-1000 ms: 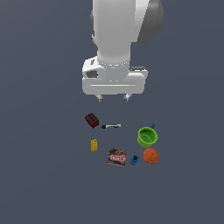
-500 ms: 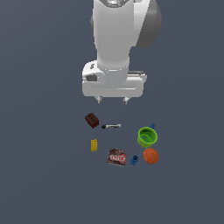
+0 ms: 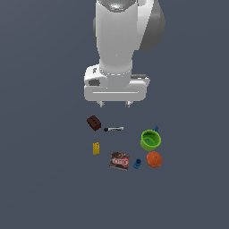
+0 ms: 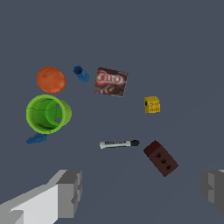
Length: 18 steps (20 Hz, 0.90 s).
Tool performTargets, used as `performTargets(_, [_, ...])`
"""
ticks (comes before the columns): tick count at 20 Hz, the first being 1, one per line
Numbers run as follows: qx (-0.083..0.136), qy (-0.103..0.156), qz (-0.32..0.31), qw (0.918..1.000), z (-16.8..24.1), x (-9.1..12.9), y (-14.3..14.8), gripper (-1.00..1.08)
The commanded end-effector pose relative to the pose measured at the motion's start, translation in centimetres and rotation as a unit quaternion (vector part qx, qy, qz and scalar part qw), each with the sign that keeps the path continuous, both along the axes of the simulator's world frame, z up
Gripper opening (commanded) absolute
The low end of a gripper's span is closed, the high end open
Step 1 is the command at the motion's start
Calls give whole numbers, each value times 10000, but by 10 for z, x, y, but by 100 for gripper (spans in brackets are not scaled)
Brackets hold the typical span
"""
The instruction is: Pick up a designated object from a clutter of objects.
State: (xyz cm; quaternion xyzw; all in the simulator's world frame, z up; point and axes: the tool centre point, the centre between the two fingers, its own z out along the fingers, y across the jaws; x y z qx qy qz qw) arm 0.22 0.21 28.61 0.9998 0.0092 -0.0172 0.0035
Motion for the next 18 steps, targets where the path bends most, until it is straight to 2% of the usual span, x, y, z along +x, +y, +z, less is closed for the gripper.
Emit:
performTargets(1, [-4,1,135,9999,-4,3,0,100])
performTargets(10, [-20,-5,1016,9948,-27,25,2,100])
performTargets(18, [-21,-8,2124,9772,-59,50,4,100])
